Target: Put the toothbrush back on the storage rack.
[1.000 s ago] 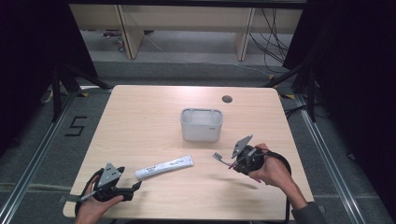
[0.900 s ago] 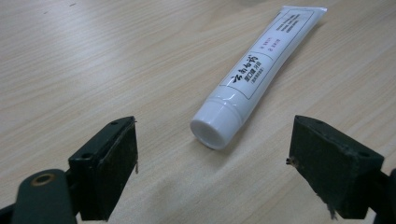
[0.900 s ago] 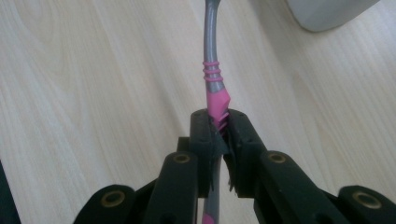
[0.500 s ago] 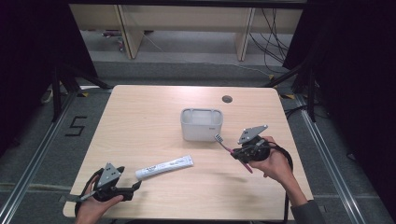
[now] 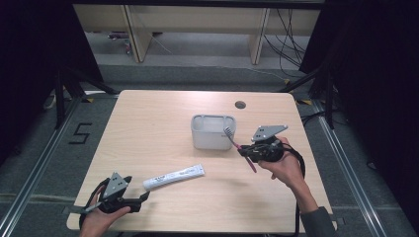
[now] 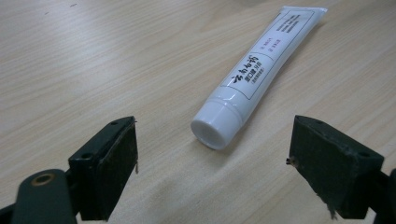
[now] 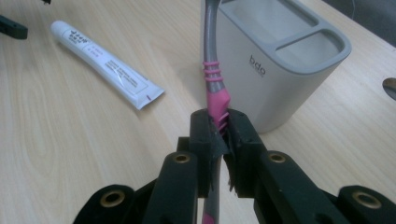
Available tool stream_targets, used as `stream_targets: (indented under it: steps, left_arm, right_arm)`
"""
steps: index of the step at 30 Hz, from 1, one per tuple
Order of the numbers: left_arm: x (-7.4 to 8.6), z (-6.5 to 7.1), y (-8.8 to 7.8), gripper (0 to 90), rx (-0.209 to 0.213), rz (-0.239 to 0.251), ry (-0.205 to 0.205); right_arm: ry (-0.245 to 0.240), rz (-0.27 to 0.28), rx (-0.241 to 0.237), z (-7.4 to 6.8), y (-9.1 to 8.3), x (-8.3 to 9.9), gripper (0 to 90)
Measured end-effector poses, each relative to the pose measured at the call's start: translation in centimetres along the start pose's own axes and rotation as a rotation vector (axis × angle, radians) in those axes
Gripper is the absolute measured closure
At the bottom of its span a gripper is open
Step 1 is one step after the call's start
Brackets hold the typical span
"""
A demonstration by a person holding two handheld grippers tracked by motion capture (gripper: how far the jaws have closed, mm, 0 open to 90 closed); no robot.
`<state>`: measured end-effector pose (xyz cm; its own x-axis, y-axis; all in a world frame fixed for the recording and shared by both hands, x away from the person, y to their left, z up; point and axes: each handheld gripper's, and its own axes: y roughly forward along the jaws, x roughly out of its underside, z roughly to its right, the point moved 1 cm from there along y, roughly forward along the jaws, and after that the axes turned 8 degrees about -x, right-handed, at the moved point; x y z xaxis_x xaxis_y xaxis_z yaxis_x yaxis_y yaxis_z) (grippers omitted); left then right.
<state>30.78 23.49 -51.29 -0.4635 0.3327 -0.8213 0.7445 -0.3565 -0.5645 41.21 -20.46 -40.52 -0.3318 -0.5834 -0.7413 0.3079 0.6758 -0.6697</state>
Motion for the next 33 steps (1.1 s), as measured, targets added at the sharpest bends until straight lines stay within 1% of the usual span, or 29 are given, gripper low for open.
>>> stream_targets:
  steps: [1,2,3,4,5,6,7,9,10,11,13,16,17,18,19,20,21,22,23,24,25,26,27,28,29,30,31,32,33]
  left_arm:
    - [0.0,0.0,0.0,15.1,0.001,0.003,-0.002]
    - [0.0,-0.1,0.0,15.1,0.002,0.001,-0.003]
    - [0.0,-0.1,0.0,15.1,0.002,0.001,-0.002]
    - [0.0,-0.1,0.0,15.1,0.002,0.001,-0.002]
    - [0.0,0.0,0.0,15.1,0.001,-0.002,-0.002]
    - [0.0,0.0,0.0,15.1,0.001,-0.002,-0.002]
    - [0.0,0.0,0.0,15.1,0.003,-0.001,-0.001]
    - [0.0,0.0,0.0,15.1,0.003,-0.001,-0.001]
    - [0.0,0.0,0.0,15.2,0.002,-0.001,0.0]
    - [0.0,0.0,0.0,15.1,0.002,-0.001,0.0]
    - [0.0,-0.1,0.0,15.1,0.003,0.001,-0.003]
    - [0.0,0.0,0.0,15.2,0.003,0.002,-0.001]
    - [0.0,0.0,0.1,15.1,0.003,0.001,-0.002]
    - [0.0,0.0,0.0,15.2,0.003,0.001,-0.002]
    - [0.0,0.0,0.0,15.1,0.003,0.001,-0.002]
    - [0.0,0.0,0.0,15.1,0.004,0.001,-0.001]
    - [0.0,0.0,0.0,15.1,0.004,0.001,-0.002]
    - [0.0,0.0,0.0,15.1,0.003,0.003,-0.002]
    - [0.0,-0.1,0.0,15.1,0.004,0.002,-0.002]
    - [0.0,-0.1,0.0,15.2,0.004,0.002,-0.003]
    - [0.0,-0.1,0.0,15.1,0.004,0.002,0.002]
    - [0.0,-0.1,0.0,15.1,0.004,0.002,0.002]
    - [0.0,-0.1,0.0,15.1,0.003,0.002,0.0]
    - [0.0,-0.1,0.0,15.1,0.003,0.002,-0.003]
    - [0.0,-0.1,0.0,15.1,0.004,0.003,0.002]
    - [0.0,-0.1,0.0,15.1,0.004,0.003,0.002]
    - [0.0,-0.1,0.0,15.1,0.004,0.001,0.003]
    - [0.0,-0.1,0.0,15.1,0.004,0.002,0.002]
    - [0.0,-0.1,0.0,15.1,0.004,0.002,0.001]
  right_arm:
    - [0.003,0.029,0.006,0.2,0.2,-0.2,82.2]
    - [0.031,0.023,-0.001,0.1,0.1,-0.3,82.2]
    - [0.017,0.042,0.002,0.2,0.2,-0.5,82.2]
    - [0.017,0.042,0.002,0.2,0.2,-0.5,82.2]
    - [0.027,0.063,-0.008,0.3,0.3,-0.8,82.2]
    - [0.027,0.063,-0.008,0.3,0.3,-0.8,82.2]
    - [0.035,0.088,-0.012,0.4,0.4,-1.0,82.2]
    - [0.038,0.093,-0.014,0.5,0.4,-1.1,82.2]
    - [0.04,0.113,-0.015,0.6,0.5,-1.4,82.2]
    - [0.04,0.113,-0.015,0.6,0.5,-1.4,82.2]
    - [0.039,0.144,-0.008,0.9,0.5,-1.8,82.2]
    - [0.041,0.156,-0.003,1.0,0.4,-2.1,82.2]
    - [0.05,0.166,-0.011,1.0,0.4,-2.3,82.2]
    - [0.063,0.175,-0.007,0.9,0.4,-2.4,82.2]
    - [0.063,0.175,-0.007,0.9,0.4,-2.4,82.2]
    - [0.042,0.198,0.007,1.2,0.5,-2.7,82.2]
    - [0.042,0.198,0.007,1.2,0.5,-2.7,82.2]
    - [0.054,0.202,0.001,1.2,0.5,-2.7,82.2]
    - [0.062,0.198,0.007,1.2,0.5,-2.8,82.2]
    - [0.057,0.205,0.016,1.3,0.5,-2.9,82.2]
    - [0.053,0.217,0.013,1.5,0.5,-3.1,82.2]
    - [0.053,0.217,0.013,1.5,0.5,-3.1,82.2]
    - [0.069,0.218,0.013,1.3,0.4,-3.2,82.2]
    - [0.053,0.223,0.022,1.5,0.4,-3.3,82.2]
    - [0.07,0.239,0.016,1.6,0.4,-3.5,82.3]
    - [0.07,0.239,0.016,1.6,0.4,-3.5,82.3]
    - [0.068,0.261,0.028,1.8,0.3,-3.7,82.2]
    - [0.088,0.251,0.012,1.7,0.2,-3.7,82.2]
    - [0.085,0.265,0.015,1.8,0.2,-3.8,82.2]
